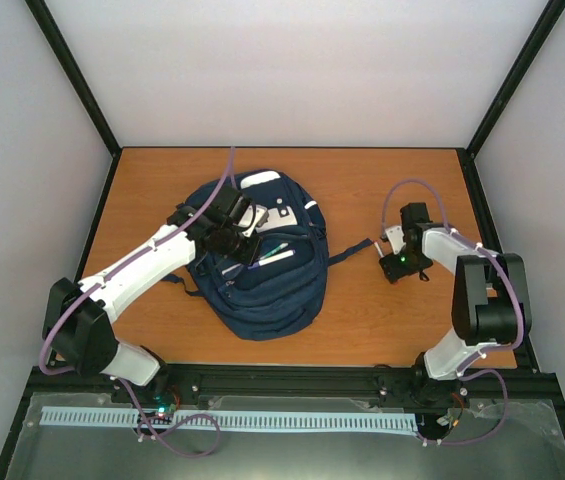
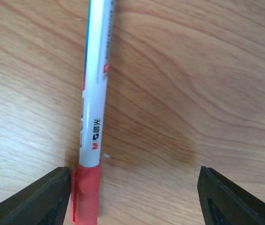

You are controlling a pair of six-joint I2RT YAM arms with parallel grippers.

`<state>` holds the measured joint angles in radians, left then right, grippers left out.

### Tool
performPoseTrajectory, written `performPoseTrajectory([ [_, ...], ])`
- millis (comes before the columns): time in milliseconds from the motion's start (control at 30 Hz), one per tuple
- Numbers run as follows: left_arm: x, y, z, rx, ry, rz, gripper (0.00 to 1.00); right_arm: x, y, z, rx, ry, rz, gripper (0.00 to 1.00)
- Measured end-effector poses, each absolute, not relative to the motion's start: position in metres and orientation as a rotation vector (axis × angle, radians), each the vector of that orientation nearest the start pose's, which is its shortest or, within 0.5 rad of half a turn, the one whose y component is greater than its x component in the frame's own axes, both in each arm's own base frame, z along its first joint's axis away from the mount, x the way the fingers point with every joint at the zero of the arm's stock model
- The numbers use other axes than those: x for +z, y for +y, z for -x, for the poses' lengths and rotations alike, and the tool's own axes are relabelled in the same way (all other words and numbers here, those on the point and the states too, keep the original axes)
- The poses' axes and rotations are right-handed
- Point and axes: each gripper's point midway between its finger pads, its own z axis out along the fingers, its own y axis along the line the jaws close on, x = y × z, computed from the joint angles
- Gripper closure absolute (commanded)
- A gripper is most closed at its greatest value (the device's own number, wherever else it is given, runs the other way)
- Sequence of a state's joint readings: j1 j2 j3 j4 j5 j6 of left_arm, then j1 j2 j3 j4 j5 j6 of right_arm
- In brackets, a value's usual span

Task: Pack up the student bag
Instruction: Pick up the stationery from the center of the board.

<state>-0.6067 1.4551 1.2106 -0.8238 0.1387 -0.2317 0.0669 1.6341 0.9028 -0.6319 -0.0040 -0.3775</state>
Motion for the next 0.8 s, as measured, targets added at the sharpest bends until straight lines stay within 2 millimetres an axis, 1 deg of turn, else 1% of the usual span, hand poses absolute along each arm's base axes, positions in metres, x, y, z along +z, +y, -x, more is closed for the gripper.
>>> performPoseTrajectory([
  [100,0.158,-0.223,-0.281,-0.449,2.647,-0.549,0.99,0.021,0.015,-0.31,-0.042,2.859,0.619,0.24],
  [167,0.158,-0.223,-0.281,-0.448,2.643,-0.548,0.99,0.025,0.018,-0.31,-0.005,2.843,0.634,0.25],
  [233,0.159,-0.222,-0.281,-0.444,2.636,-0.546,0.99,0.031,0.024,-0.31,0.05,2.823,0.652,0.27],
  [300,0.16,-0.221,-0.281,-0.442,2.631,-0.544,0.99,0.036,0.031,-0.312,0.099,2.808,0.671,0.34],
  [333,0.16,-0.221,-0.282,-0.44,2.629,-0.543,0.99,0.039,0.034,-0.314,0.123,2.8,0.677,0.38],
  [400,0.16,-0.221,-0.282,-0.44,2.627,-0.541,0.99,0.045,0.039,-0.321,0.165,2.785,0.677,0.47],
  [433,0.16,-0.221,-0.282,-0.438,2.626,-0.541,0.99,0.046,0.041,-0.325,0.179,2.78,0.678,0.49],
  [667,0.159,-0.22,-0.282,-0.432,2.627,-0.539,0.99,0.045,0.045,-0.349,0.215,2.801,0.66,0.5],
  [800,0.16,-0.219,-0.282,-0.43,2.623,-0.536,0.99,0.04,0.046,-0.354,0.228,2.828,0.657,0.5],
])
